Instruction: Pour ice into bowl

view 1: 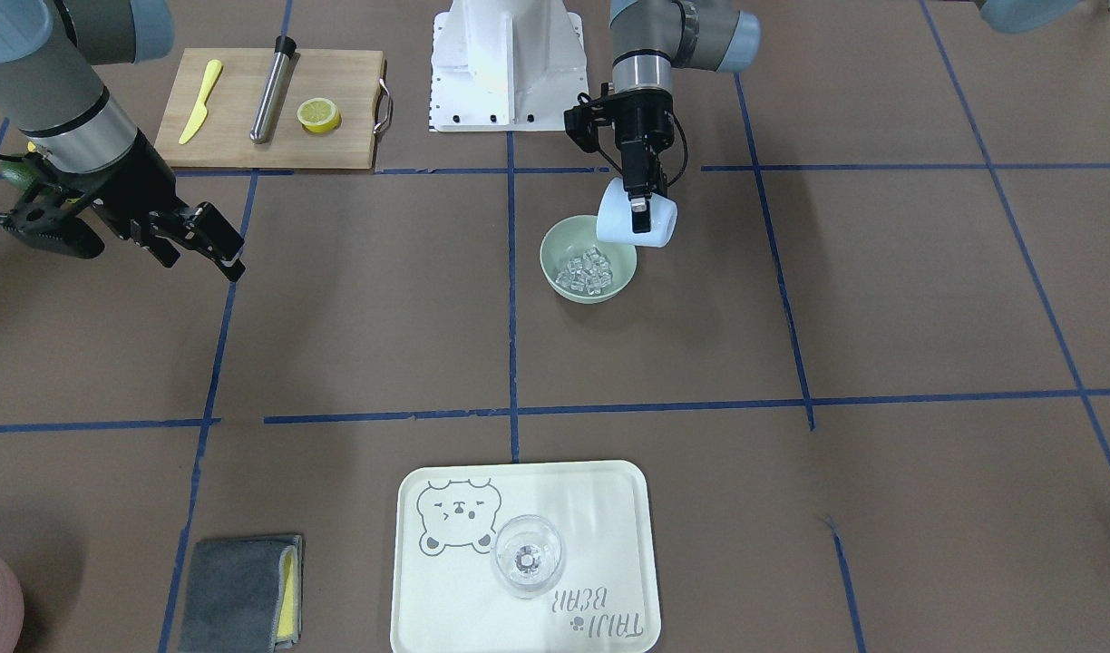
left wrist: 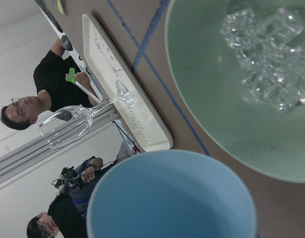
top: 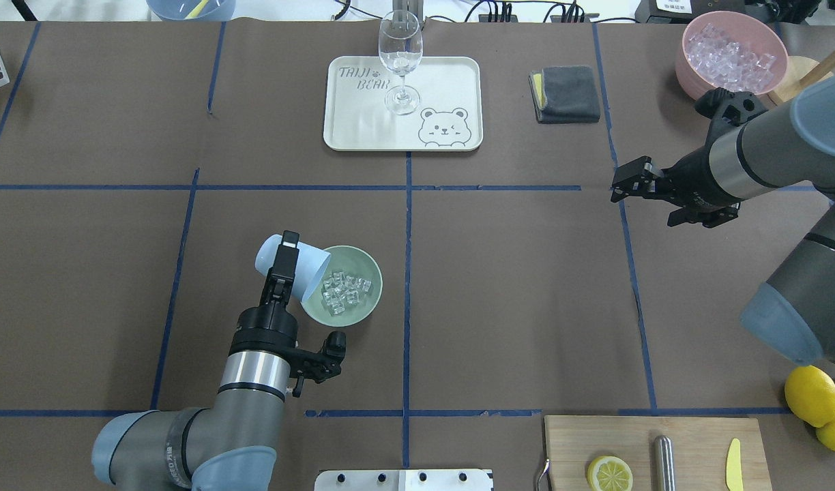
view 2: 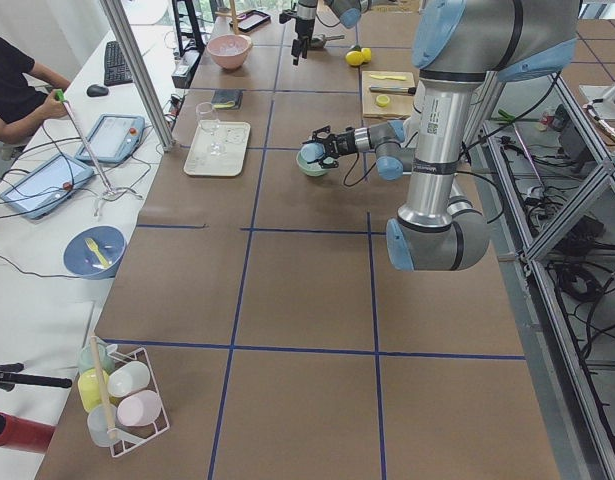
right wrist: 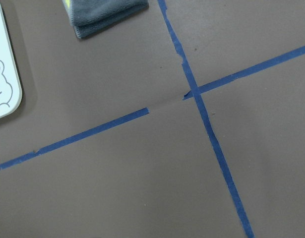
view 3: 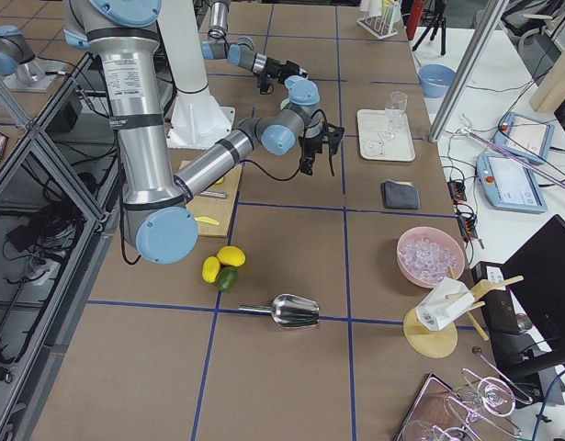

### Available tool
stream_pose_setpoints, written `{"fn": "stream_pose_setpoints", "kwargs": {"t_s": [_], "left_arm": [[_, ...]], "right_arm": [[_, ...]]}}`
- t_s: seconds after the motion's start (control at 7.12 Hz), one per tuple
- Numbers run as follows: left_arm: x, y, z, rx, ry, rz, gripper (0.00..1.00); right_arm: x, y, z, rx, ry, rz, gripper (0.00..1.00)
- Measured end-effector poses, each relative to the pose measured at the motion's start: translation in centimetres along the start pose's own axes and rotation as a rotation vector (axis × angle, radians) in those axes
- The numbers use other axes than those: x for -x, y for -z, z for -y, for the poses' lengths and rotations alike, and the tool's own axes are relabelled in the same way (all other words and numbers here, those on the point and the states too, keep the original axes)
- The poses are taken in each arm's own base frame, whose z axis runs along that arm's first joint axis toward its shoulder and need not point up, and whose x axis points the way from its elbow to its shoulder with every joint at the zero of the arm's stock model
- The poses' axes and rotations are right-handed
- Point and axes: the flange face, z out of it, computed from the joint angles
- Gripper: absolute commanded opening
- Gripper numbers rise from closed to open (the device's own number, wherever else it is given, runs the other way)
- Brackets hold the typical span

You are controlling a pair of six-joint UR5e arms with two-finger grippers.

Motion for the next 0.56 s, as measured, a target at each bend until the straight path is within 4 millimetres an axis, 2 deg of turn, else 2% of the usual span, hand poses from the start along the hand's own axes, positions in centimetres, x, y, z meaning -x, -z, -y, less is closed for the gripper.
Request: {"fn": "stream_pose_setpoints", "kwargs": {"t_s": [0.28, 0.56], "left_arm": [[-2.3, -0.3, -2.8, 0.021, 0.41, -0.007, 0.0], [-4.2, -0.6, -5.7, 0.045, 0.726, -0.009, 0.0]], "right_arm": [[0.5, 0.1, 0.2, -0.006, 0.011, 0.012, 1.0], [1.0, 0.8, 0.5, -0.015, 0.025, 0.026, 1.0]]}}
